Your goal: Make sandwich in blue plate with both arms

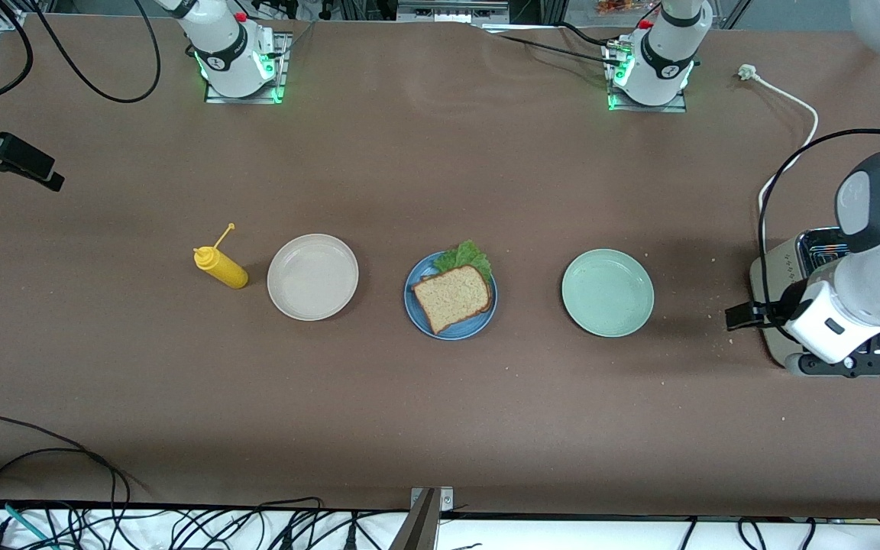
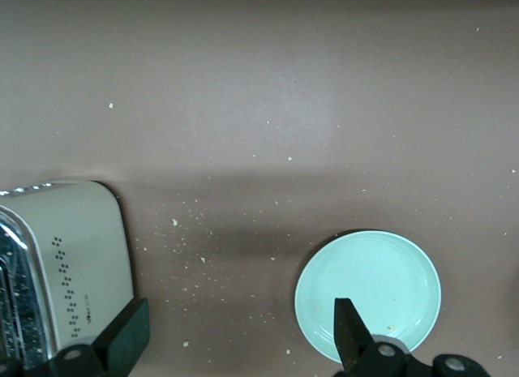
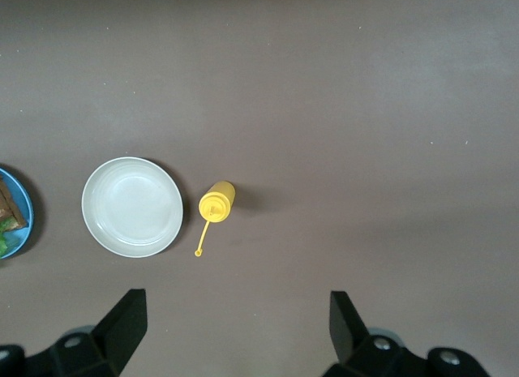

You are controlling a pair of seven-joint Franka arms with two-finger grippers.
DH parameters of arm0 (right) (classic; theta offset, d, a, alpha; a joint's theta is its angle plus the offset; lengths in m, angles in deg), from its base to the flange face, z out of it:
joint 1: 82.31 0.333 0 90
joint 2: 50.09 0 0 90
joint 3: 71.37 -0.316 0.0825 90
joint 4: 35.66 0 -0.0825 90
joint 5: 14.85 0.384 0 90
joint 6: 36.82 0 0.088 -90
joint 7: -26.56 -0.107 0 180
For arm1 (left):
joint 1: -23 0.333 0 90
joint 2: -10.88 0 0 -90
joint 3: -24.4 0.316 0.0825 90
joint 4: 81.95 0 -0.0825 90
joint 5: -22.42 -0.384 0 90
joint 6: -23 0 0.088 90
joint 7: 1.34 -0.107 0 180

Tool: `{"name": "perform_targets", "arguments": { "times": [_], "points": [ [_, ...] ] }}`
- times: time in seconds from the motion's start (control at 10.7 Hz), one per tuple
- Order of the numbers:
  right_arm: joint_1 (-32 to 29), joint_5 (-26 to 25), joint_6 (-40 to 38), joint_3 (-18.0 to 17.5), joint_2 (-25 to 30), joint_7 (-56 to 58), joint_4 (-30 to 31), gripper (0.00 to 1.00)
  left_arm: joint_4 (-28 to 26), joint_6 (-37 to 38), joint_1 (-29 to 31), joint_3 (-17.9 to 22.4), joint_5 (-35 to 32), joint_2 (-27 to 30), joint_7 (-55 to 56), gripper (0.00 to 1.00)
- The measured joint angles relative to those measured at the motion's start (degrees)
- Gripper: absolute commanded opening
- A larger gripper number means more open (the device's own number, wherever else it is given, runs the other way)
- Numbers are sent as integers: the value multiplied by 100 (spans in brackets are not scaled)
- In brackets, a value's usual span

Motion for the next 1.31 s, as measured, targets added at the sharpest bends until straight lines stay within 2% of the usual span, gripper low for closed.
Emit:
{"name": "perform_targets", "arguments": {
  "times": [1.31],
  "points": [
    [-1, -1, 0, -23, 94, -2, -8, 100, 63, 64, 124, -7, 41, 0, -237, 100]
  ]
}}
